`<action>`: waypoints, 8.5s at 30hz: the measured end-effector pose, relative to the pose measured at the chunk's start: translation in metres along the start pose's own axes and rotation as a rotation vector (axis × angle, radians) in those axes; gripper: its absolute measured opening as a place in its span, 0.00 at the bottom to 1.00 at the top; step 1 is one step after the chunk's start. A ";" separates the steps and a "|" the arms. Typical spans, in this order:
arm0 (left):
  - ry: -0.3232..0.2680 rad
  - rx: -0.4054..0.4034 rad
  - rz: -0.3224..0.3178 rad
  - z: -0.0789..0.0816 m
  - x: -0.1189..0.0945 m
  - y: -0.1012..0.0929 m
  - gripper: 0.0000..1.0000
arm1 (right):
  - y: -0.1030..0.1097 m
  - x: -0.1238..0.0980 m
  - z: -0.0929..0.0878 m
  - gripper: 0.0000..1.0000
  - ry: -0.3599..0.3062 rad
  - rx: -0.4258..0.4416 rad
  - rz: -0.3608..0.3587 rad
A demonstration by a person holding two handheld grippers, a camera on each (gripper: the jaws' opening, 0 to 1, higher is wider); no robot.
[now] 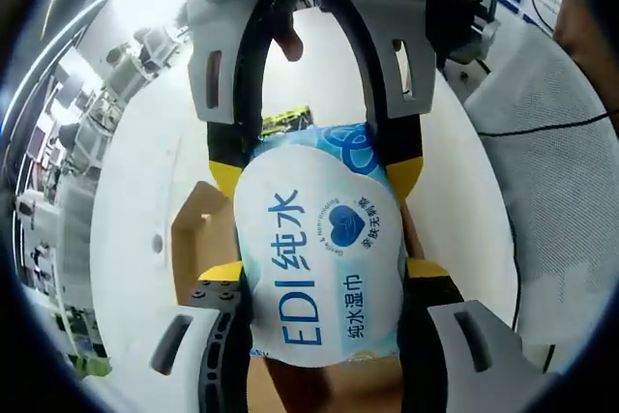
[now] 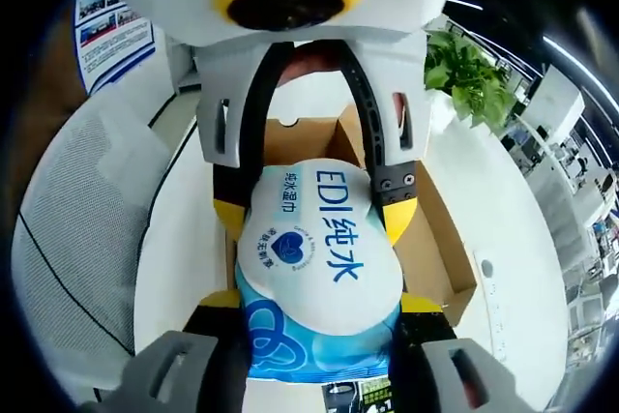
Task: Operate the shoe box by opening the lid, removing the specified soft item, and placing it in the target area until the item is outside and the box remains undamaged.
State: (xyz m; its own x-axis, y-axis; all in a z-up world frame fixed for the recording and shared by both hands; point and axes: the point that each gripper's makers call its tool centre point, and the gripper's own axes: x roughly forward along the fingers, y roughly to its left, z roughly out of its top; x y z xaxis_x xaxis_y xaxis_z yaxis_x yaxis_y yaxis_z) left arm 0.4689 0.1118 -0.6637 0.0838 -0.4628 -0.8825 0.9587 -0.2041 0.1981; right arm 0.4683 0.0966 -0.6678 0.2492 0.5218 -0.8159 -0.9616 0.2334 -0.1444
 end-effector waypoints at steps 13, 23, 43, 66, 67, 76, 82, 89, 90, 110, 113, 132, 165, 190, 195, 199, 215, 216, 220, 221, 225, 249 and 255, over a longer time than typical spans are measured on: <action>-0.010 0.077 -0.016 0.046 0.012 0.006 0.60 | -0.006 -0.032 -0.032 0.54 0.001 0.050 -0.056; -0.020 0.129 -0.034 0.078 0.026 0.013 0.60 | -0.013 -0.054 -0.060 0.54 0.011 0.090 -0.092; -0.055 0.177 -0.064 0.127 0.057 0.031 0.60 | -0.022 -0.088 -0.104 0.55 0.049 0.137 -0.120; -0.079 0.080 -0.033 0.116 0.086 0.060 0.60 | -0.065 -0.061 -0.125 0.54 0.096 0.061 -0.051; -0.079 0.074 -0.034 0.115 0.087 0.061 0.60 | -0.065 -0.060 -0.126 0.55 0.097 0.059 -0.046; -0.068 0.051 -0.043 0.107 0.103 0.068 0.60 | -0.069 -0.047 -0.134 0.55 0.100 0.055 -0.025; -0.058 0.033 -0.043 0.100 0.114 0.070 0.60 | -0.070 -0.037 -0.139 0.55 0.103 0.050 -0.011; -0.037 0.008 -0.048 0.090 0.123 0.066 0.60 | -0.068 -0.020 -0.146 0.55 0.108 0.036 0.015; -0.034 0.006 -0.047 0.088 0.125 0.065 0.60 | -0.067 -0.018 -0.146 0.55 0.106 0.034 0.017; 0.000 -0.046 -0.045 0.070 0.151 0.068 0.60 | -0.069 0.006 -0.159 0.55 0.126 0.009 0.053; -0.001 -0.052 -0.047 0.068 0.153 0.067 0.60 | -0.068 0.008 -0.160 0.55 0.126 0.009 0.057; 0.000 -0.069 -0.032 0.059 0.166 0.066 0.60 | -0.064 0.023 -0.165 0.56 0.121 0.005 0.076; -0.068 -0.064 -0.019 0.085 0.132 0.068 0.61 | -0.067 -0.012 -0.155 0.51 0.092 0.100 -0.002; -0.323 -0.347 0.146 0.092 0.030 0.071 0.63 | -0.065 -0.056 -0.086 0.58 -0.249 0.421 -0.160; -0.334 -0.375 0.174 0.077 0.014 0.062 0.63 | -0.056 -0.058 -0.079 0.59 -0.282 0.452 -0.165; -0.364 -0.428 0.210 0.065 -0.002 0.058 0.63 | -0.048 -0.057 -0.074 0.59 -0.296 0.462 -0.167; -0.405 -0.596 0.310 -0.001 -0.045 0.031 0.64 | -0.009 -0.045 -0.041 0.61 -0.361 0.498 -0.152; -0.409 -0.607 0.312 -0.004 -0.048 0.029 0.64 | -0.007 -0.045 -0.039 0.61 -0.369 0.496 -0.150; -0.425 -0.651 0.339 -0.022 -0.058 0.019 0.66 | -0.005 -0.044 -0.039 0.62 -0.367 0.495 -0.145; -0.424 -0.657 0.344 -0.026 -0.060 0.017 0.67 | -0.004 -0.045 -0.039 0.62 -0.367 0.495 -0.146; -0.424 -0.700 0.365 -0.045 -0.067 0.005 0.67 | 0.006 -0.047 -0.032 0.62 -0.384 0.500 -0.153; -0.404 -0.775 0.370 -0.084 -0.073 -0.039 0.68 | 0.022 -0.024 -0.021 0.62 -0.355 0.501 -0.114; -0.414 -0.780 0.366 -0.083 -0.075 -0.042 0.68 | 0.011 -0.014 -0.016 0.62 -0.320 0.475 -0.106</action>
State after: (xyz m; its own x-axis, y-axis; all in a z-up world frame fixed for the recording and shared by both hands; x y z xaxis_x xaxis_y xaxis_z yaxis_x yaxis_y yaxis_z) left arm 0.4451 0.2261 -0.6413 0.4553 -0.6829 -0.5712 0.8157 0.5772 -0.0399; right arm 0.4524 0.0792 -0.6669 0.4350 0.6801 -0.5901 -0.7908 0.6019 0.1108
